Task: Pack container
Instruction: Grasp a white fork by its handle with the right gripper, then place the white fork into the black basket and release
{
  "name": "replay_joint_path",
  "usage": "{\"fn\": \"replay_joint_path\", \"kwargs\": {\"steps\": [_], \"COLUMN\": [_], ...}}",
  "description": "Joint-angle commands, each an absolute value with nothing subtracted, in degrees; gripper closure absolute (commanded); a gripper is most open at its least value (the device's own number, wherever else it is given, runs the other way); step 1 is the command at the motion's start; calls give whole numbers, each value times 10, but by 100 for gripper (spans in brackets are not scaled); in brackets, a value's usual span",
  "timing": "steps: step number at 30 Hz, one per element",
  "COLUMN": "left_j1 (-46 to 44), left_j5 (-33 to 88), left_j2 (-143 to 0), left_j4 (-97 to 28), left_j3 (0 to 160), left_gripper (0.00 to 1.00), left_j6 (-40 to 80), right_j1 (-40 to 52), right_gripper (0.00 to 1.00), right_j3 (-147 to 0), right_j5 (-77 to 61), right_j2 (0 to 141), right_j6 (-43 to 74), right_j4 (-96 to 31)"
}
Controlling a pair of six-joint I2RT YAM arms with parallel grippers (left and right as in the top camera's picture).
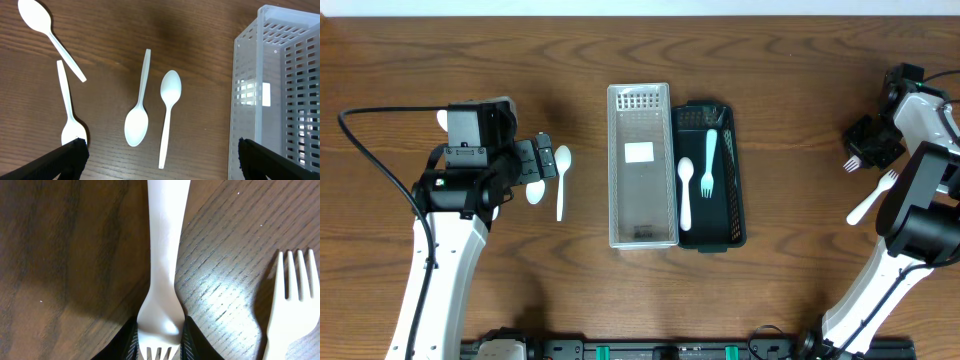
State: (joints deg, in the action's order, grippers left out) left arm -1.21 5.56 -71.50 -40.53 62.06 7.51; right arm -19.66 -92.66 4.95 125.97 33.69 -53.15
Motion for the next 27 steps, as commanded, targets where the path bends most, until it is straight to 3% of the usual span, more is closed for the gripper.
{"fn": "replay_joint_path", "kwargs": {"steps": [1,9,17,27], "left_j1": [-9,-9,-9,-9], "left_j5": [49,49,49,49], "left_j2": [-711,-711,-711,-711], "left_j4": [-407,-407,-407,-407], "left_j3": [632,632,632,632], "left_gripper": [2,2,2,1], "left_j6": [76,76,76,76], "right_j1": [-199,-153,7,204], "right_gripper": [97,99,99,99], "right_j3": [-920,-941,-949,-910], "right_j5": [55,66,42,26], "right_j2": [1266,1170,1015,1016], "right_j6": [336,309,284,326], "right_j4": [-537,-550,-556,-589]}}
